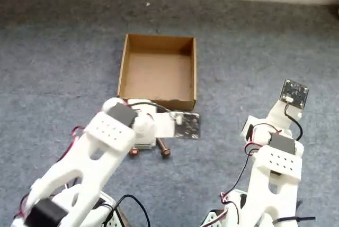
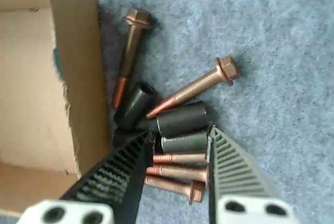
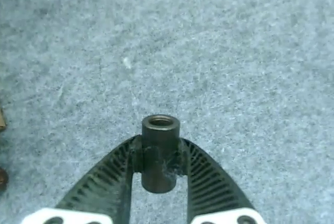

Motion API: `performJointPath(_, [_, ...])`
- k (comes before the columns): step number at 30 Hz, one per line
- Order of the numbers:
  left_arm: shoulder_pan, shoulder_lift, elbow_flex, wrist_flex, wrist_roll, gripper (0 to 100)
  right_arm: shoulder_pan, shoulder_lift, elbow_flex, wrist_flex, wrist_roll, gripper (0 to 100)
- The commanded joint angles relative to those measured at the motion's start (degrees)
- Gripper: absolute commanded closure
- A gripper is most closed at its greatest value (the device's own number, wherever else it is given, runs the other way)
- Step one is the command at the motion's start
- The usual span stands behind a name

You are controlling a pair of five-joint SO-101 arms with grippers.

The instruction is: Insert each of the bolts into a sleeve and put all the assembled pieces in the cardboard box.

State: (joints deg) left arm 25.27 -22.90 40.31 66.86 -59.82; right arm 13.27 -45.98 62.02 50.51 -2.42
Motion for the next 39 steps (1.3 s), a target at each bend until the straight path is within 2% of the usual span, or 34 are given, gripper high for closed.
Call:
performJointPath(1, [2.7, 6.7, -5.2, -1.4, -4.6, 81, 0.6, -2.0, -0.7, -1.4, -0.4, 99.3])
performJointPath(5, [3.4, 13.3, -7.9, -1.4, -8.6, 81, 0.6, -2.0, -0.7, -1.3, -0.3, 99.3])
performJointPath(12, [4.6, 22.7, -12.2, -1.6, -11.5, 81, 0.6, -2.0, -0.7, -1.2, 0.0, 99.3])
performJointPath(21, [4.6, 33.1, -14.3, -9.5, -11.3, 81, 0.6, -2.0, -0.7, -1.0, 0.0, 99.3])
performJointPath(25, [4.7, 34.2, -14.2, -11.8, -11.2, 89, 0.6, -2.0, -0.7, -1.0, 0.0, 99.3])
performJointPath(30, [8.4, 34.2, -13.8, -11.8, -11.2, 99, 0.6, -2.0, -0.7, -1.0, 0.1, 99.3])
performJointPath(32, [9.9, 34.2, -13.8, -11.8, -11.0, 100, 0.6, -2.0, -0.7, -1.0, 0.1, 99.3])
performJointPath(34, [10.8, 34.2, -14.1, -11.8, -9.6, 99, 0.6, -2.0, -0.7, -1.0, 0.1, 99.3])
performJointPath(39, [10.8, 34.1, -18.7, -11.8, 0.1, 99, 0.6, -2.0, -0.7, -1.0, 0.1, 99.3])
